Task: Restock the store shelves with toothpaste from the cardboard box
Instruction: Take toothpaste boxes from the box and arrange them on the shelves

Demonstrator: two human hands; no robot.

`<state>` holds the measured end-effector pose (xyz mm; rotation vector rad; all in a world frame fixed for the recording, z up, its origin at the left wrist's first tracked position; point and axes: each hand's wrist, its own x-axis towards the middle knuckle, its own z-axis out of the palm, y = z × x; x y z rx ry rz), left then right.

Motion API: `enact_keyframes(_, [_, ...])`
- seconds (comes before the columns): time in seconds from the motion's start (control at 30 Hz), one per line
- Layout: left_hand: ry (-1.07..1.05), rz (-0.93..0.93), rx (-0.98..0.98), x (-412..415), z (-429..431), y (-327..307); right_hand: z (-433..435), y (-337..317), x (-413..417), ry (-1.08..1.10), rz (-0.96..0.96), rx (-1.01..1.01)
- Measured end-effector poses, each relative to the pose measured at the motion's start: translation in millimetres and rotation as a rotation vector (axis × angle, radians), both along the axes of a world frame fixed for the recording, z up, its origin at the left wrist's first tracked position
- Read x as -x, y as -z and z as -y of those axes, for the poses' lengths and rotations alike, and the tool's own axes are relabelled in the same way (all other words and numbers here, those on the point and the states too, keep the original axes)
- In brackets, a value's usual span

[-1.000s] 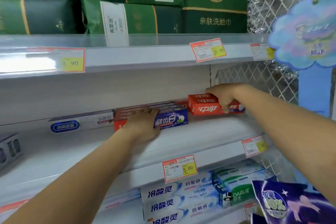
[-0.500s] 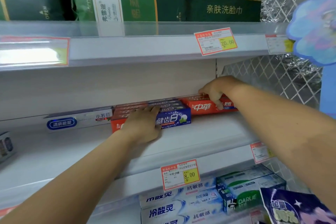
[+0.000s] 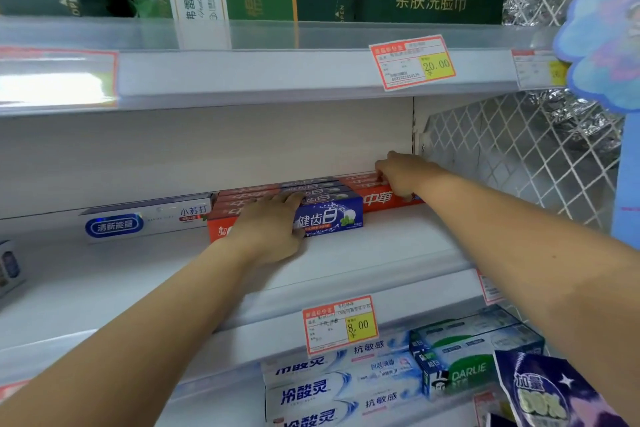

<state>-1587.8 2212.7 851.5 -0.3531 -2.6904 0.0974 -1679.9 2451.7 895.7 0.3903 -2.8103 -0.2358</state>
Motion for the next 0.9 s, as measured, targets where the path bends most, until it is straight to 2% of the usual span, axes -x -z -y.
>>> enact_keyframes(0.17, [-0.01,-0.013,0.001,2.4,0.6,0.2,6.7,1.5,-10.7,0.001,-0.023,0.107])
enact_keyframes(0.3, [-0.005,0.009,0.001,-1.0,-0.2,-1.0,17.7,-12.0,-57.8,-0.042,-0.005,0.264])
enact_keyframes(0.47, [0.058,0.072,-0.179,-22.5,-2.1,-15.9,17.8,-1.8,-153.9,-0.139,-0.194,0.4])
enact_keyframes(0.63, [0.313,-0.163,-0.348,-100.5,-36.2,-29.6,24.2,34.6,-248.6,-0.19,-0.343,0.571])
enact_keyframes(0.7, [0.449,-0.283,-0.433,-144.2,-39.5,-5.5,25.4,59.7,-274.5,-0.156,-0.344,0.597])
enact_keyframes(0.77, [0.544,-0.321,-0.555,-186.1,-32.8,35.1,28.4,92.2,-295.4,-0.123,-0.292,0.573])
enact_keyframes(0.83, [0.57,-0.244,-0.64,-217.2,-20.7,87.8,33.1,129.0,-314.0,-0.088,-0.212,0.544])
enact_keyframes(0.9, [0.531,-0.081,-0.678,-239.1,-6.7,148.4,39.2,170.5,-332.1,-0.058,-0.117,0.564])
